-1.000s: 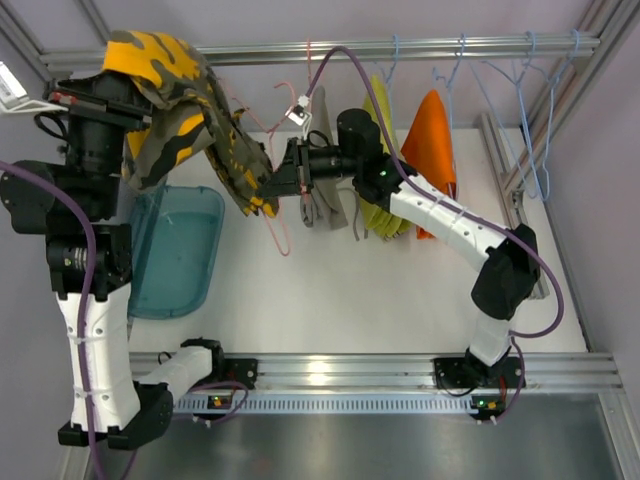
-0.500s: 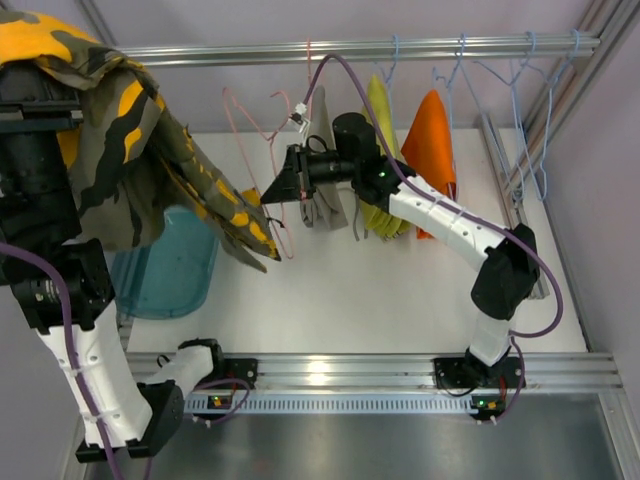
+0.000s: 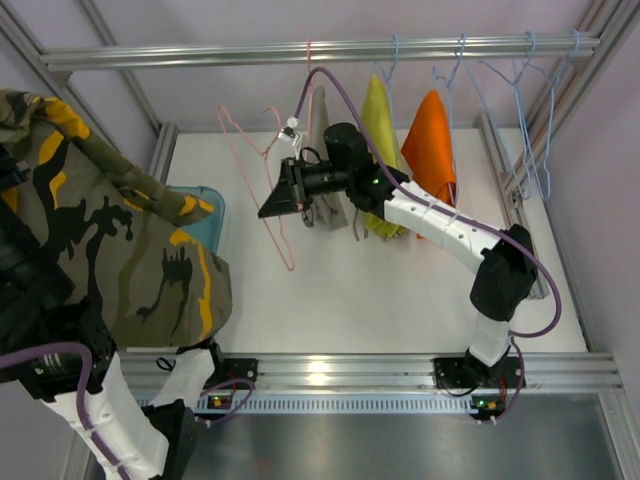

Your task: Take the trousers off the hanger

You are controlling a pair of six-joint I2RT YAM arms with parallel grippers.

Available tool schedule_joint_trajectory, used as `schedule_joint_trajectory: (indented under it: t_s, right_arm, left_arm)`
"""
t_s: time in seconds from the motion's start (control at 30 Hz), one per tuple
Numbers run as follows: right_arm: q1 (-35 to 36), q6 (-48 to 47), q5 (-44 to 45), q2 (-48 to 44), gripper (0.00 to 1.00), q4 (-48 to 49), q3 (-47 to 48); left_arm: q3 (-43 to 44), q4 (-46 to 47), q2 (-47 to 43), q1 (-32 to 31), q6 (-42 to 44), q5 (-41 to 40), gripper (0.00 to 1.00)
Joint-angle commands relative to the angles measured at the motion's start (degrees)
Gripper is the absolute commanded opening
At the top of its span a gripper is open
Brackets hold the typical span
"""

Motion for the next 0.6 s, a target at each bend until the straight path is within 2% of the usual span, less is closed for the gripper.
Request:
schedule_joint_trajectory:
  t_s: [0.0,0.13,0.2,0.43,0.57]
  right_arm:
    - [0.99,-1.84,-0.39,-0.23,0.0,1.91,3.95]
    - [0.9,-2.28,-0.48,-0.41,0.0,1.56,4.39]
    - [0.99,-2.63,-0.56,-0.41,0.0,1.39,4.56]
    - [0.9,-2.72,-0.56,-0.58,0.0,1.12,4.74]
    - [0.81,-2.99,-0.74,-1.02,0.0,0.77,4.65]
  left_arm:
    - [0.4,6.12,5.74,-0.24,11.74,-5.18,0.0]
    - [1.72,14.63,10.93,-3.39,23.6,-7.47,0.0]
    - [3.12,16.76,14.44,-3.58,26.42,-6.59,0.0]
    - [19.45,21.5,28.77,-3.58,36.53,-4.13,0.0]
    - [20.54,23.18,32.56,-3.23,39.28,-4.39,0.0]
